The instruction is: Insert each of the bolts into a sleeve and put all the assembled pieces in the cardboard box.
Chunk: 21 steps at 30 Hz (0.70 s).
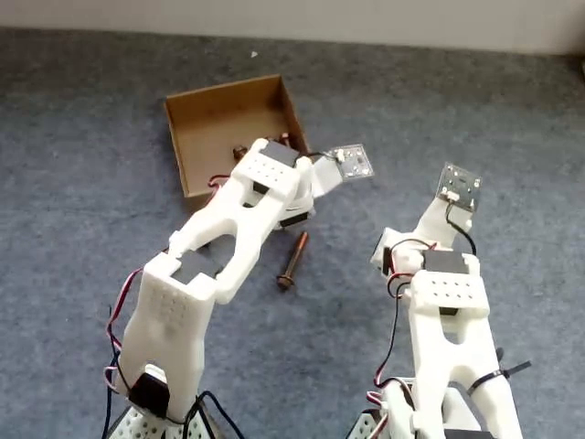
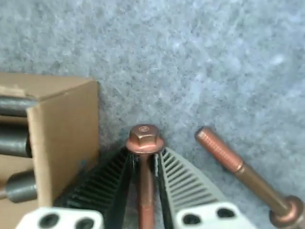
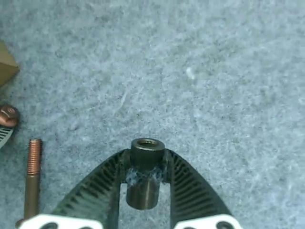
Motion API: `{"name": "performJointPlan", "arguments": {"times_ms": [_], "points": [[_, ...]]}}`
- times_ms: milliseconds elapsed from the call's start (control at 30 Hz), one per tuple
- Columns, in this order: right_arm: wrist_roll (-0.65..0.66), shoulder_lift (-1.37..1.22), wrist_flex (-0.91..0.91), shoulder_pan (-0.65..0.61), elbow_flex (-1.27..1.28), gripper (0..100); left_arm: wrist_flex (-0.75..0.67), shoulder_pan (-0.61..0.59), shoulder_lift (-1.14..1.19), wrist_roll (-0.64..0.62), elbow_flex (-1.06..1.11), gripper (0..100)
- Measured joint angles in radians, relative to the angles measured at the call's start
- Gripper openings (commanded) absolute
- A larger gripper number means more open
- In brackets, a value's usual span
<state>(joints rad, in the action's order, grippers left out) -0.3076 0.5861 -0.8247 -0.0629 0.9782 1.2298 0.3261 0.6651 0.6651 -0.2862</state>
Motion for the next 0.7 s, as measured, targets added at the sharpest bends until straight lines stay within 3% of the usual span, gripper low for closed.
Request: {"name": "performJointPlan", "arguments": {"times_ms": [233, 467, 700], "points": [[0.0, 0.0, 0.0, 0.0, 0.0, 0.5, 0.127, -0.003, -0.061, 0.0, -0.009, 0], [0.0, 0.009, 0.0, 0.0, 0.0, 0.5, 0.21, -0.017, -0.272, -0.138, -0.008, 0], [0.0, 0.19, -0.068, 0.0, 0.012, 0.5, 0.21, -0.018, -0.516, -0.224, 0.187, 0]]}}
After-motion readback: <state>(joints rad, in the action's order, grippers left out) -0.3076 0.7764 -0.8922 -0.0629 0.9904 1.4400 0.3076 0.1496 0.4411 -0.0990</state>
